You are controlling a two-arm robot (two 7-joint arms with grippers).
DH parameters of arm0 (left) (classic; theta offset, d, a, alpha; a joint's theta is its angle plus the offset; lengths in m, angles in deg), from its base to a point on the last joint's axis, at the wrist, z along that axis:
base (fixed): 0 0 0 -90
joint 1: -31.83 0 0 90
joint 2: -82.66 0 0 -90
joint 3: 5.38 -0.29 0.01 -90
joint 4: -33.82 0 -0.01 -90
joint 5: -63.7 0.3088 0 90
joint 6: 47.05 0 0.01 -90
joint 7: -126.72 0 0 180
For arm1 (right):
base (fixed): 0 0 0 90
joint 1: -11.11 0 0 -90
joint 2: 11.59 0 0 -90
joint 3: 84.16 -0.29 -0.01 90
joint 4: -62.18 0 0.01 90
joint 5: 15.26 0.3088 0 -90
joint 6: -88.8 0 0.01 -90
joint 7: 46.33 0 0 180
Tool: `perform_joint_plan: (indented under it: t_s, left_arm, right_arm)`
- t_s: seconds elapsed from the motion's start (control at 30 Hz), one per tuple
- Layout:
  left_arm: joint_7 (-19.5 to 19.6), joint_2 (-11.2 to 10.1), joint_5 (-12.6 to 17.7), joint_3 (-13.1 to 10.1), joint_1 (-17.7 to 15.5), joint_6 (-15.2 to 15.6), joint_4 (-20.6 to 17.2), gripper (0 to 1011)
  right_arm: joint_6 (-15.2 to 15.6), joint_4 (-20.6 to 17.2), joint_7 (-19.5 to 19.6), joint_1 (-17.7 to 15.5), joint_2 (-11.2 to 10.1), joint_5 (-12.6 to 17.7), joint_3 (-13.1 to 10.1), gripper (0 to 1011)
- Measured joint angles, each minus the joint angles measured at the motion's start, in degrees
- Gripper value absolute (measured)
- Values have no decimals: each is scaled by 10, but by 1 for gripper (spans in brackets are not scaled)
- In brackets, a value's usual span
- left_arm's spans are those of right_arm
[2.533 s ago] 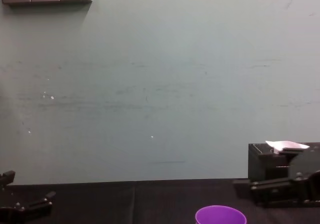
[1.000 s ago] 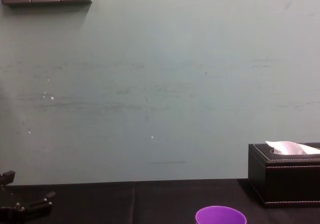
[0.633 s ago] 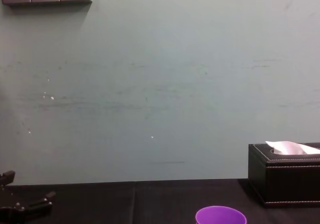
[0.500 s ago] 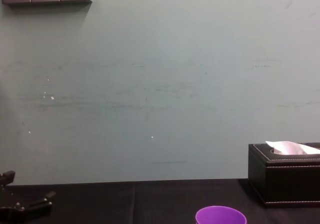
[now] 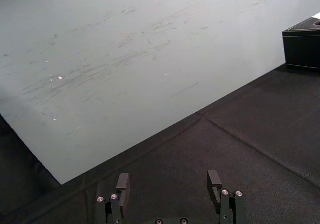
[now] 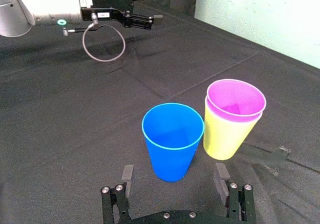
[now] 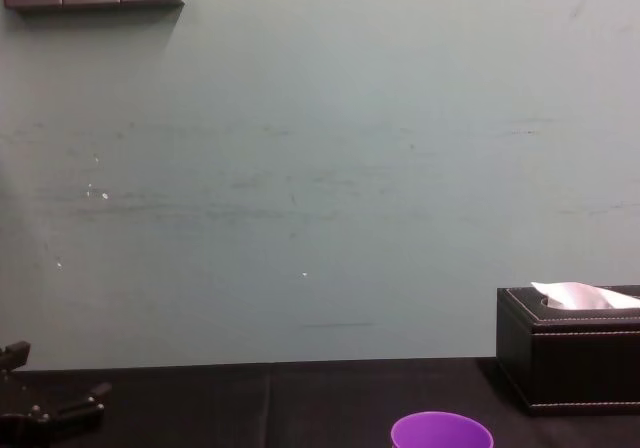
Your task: Stack the three plastic cups sequentially using one hand.
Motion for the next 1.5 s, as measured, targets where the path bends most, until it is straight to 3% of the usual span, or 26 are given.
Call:
perform_joint_plan:
  t_s: [1.5]
  left_arm:
    - [0,0,0,0,0,0,0,1010]
  right_arm:
    - [10,32,4,34,37,-1,30,1004]
